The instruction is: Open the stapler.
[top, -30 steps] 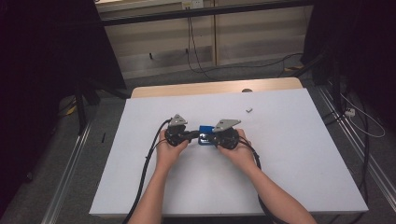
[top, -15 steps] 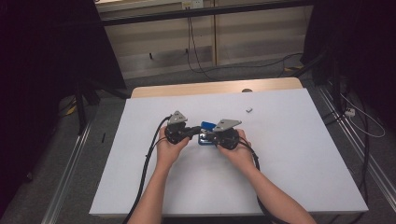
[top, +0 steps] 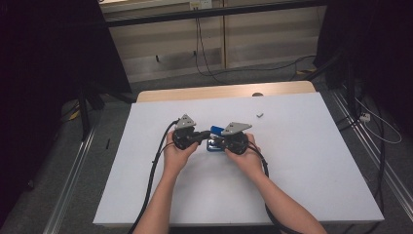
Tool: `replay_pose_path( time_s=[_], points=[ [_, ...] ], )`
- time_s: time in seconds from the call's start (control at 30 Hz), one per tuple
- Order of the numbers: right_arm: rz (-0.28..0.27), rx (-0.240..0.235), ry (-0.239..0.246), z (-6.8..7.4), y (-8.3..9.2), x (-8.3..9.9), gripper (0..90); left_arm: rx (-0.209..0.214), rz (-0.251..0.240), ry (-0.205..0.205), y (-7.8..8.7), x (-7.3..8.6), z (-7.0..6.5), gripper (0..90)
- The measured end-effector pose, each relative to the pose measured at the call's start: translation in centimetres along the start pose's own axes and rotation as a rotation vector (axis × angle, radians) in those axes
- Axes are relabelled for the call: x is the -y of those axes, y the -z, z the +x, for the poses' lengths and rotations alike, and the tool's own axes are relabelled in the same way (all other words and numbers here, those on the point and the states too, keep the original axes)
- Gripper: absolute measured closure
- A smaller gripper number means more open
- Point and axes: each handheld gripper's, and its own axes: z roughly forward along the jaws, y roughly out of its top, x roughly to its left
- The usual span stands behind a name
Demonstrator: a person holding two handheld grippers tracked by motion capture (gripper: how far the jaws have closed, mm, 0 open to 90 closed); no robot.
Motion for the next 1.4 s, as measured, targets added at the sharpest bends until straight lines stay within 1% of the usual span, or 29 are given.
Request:
replay_pose_path(
  time_s=[0.07,0.17,0.23,0.27,0.33,0.53,0.63,0.67,0.8,0.97,1.0,1.03,1.07,1.2,1.33,1.4],
  points=[
    [-0.006,0.001,-0.004,0.1,0.0,-0.1,90.0,-0.004,0.001,-0.008,0.0,-0.1,0.0,90.0],
    [-0.011,0.004,-0.003,0.1,0.0,-0.2,90.0,-0.003,-0.006,-0.006,0.0,-0.1,-0.1,90.0],
    [-0.018,0.006,-0.006,0.1,0.0,-0.3,90.0,-0.004,-0.005,-0.012,0.0,-0.2,-0.1,90.0],
    [-0.025,0.009,-0.011,0.1,0.0,-0.4,90.0,-0.001,-0.008,-0.008,0.1,-0.3,-0.2,90.0],
    [-0.032,0.016,-0.015,0.2,0.1,-0.5,90.0,-0.002,-0.012,-0.015,0.1,-0.3,-0.2,90.0],
    [-0.028,0.026,-0.009,0.3,0.0,-0.6,90.0,-0.007,-0.008,-0.015,0.0,-0.2,-0.2,90.0],
    [-0.031,0.027,-0.015,0.2,0.0,-0.4,90.0,-0.007,-0.007,-0.015,0.0,-0.2,-0.1,90.0],
    [-0.034,0.025,-0.016,0.2,0.0,-0.4,90.0,-0.009,-0.002,-0.021,-0.1,-0.1,0.0,90.0],
    [-0.036,0.031,-0.014,0.2,0.1,-0.4,90.0,-0.010,0.010,-0.011,-0.3,0.3,0.1,90.0],
    [-0.034,0.035,-0.001,0.2,0.2,-0.5,90.0,-0.024,0.017,-0.003,-0.7,0.8,0.5,90.0],
    [-0.034,0.036,0.001,0.2,0.3,-0.5,90.0,-0.027,0.025,0.000,-0.9,1.0,0.6,90.0],
    [-0.034,0.036,0.001,0.2,0.3,-0.5,90.0,-0.027,0.025,0.000,-0.9,1.0,0.6,90.0],
    [-0.036,0.039,0.002,0.1,0.3,-0.6,90.0,-0.024,0.018,0.008,-1.0,1.1,0.6,90.0],
    [-0.035,0.040,0.002,0.1,0.4,-0.6,90.0,-0.027,0.017,0.004,-1.1,1.0,0.6,90.0],
    [-0.033,0.042,-0.001,0.0,0.4,-0.6,90.0,-0.029,0.003,0.000,-1.2,1.0,0.5,90.0],
    [-0.030,0.044,-0.002,-0.1,0.4,-0.6,90.0,-0.029,0.009,-0.003,-1.3,1.0,0.4,90.0]
  ],
)
